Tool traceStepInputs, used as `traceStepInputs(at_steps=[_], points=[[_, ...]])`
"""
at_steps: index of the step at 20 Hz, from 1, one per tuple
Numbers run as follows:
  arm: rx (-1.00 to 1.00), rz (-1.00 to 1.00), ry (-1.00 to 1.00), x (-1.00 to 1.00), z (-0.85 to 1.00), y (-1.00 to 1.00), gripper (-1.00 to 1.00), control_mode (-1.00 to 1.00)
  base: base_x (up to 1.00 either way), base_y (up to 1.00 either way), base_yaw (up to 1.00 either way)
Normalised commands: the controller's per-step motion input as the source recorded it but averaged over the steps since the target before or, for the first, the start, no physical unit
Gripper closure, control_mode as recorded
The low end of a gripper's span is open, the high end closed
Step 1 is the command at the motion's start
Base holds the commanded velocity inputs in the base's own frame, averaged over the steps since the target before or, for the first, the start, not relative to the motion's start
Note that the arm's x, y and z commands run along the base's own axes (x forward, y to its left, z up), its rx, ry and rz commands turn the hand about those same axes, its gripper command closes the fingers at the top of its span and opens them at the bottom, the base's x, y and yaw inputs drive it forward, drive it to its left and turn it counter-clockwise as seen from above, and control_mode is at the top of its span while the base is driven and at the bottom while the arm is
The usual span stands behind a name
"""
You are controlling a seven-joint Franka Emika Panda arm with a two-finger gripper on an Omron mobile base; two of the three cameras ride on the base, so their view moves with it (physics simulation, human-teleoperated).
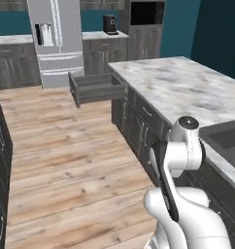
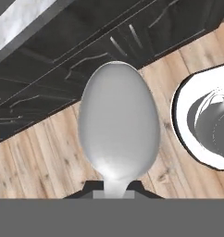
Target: Organize the utensils by type. Pick up the wooden spoons from the counter and place them in the open cabinet. Then pick up the metallic utensils from the counter and place them in the open drawer.
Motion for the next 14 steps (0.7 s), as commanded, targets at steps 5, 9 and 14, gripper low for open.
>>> traceStepInputs(at_steps=[5,9,14], points=[[0.00,0.00,0.00,0.00,0.00,0.00,1.00,1.00,1.00,-0.05,0.29],[0.00,0.00,0.00,0.00,0.00,0.00,1.00,1.00,1.00,-0.27,0.28],[0.00,0.00,0.00,0.00,0.00,0.00,1.00,1.00,1.00,-0.37,0.26]])
